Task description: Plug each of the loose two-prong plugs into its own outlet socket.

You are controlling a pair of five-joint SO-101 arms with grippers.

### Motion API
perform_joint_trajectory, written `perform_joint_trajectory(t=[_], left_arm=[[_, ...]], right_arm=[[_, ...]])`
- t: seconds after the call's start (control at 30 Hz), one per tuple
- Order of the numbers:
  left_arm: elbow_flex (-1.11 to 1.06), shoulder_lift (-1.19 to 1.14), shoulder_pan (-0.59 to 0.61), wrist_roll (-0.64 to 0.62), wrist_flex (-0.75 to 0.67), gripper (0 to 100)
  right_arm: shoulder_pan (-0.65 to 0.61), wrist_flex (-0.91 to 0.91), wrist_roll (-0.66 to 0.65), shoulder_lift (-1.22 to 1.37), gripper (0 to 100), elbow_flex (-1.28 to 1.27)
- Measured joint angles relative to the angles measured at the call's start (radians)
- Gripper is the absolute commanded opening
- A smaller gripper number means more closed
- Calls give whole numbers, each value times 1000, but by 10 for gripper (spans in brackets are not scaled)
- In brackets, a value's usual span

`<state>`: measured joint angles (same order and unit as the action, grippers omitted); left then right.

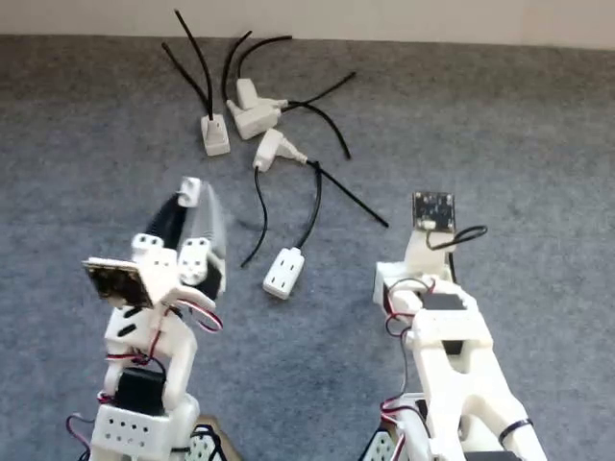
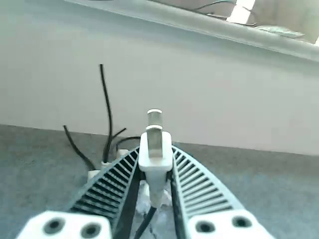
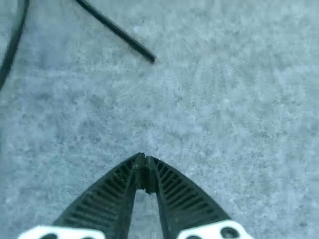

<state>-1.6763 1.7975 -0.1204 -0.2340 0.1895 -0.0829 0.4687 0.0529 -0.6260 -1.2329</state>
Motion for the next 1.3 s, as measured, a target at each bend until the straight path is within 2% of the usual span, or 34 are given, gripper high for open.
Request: perform_joint_trajectory(t=[0.13,0.3,0.47,0.7,0.9,1.1,1.3], left_arm=[[0,9,-137,2,-2,5],[0,6,-308,92,-2,5],[0,6,-364,106,-2,5],[-2,6,-376,109,32,6],[-2,6,-373,109,32,6],[-2,6,-373,109,32,6],[-2,6,-373,109,32,6]], right_arm=[[-3,150,0,0,8,163],[-81,408,0,-8,8,454],[-213,560,-6,-137,8,720],[-508,618,-206,-405,8,786],[-747,621,-235,-519,8,709],[-790,621,-238,-479,8,680],[-761,514,-238,-359,8,660]])
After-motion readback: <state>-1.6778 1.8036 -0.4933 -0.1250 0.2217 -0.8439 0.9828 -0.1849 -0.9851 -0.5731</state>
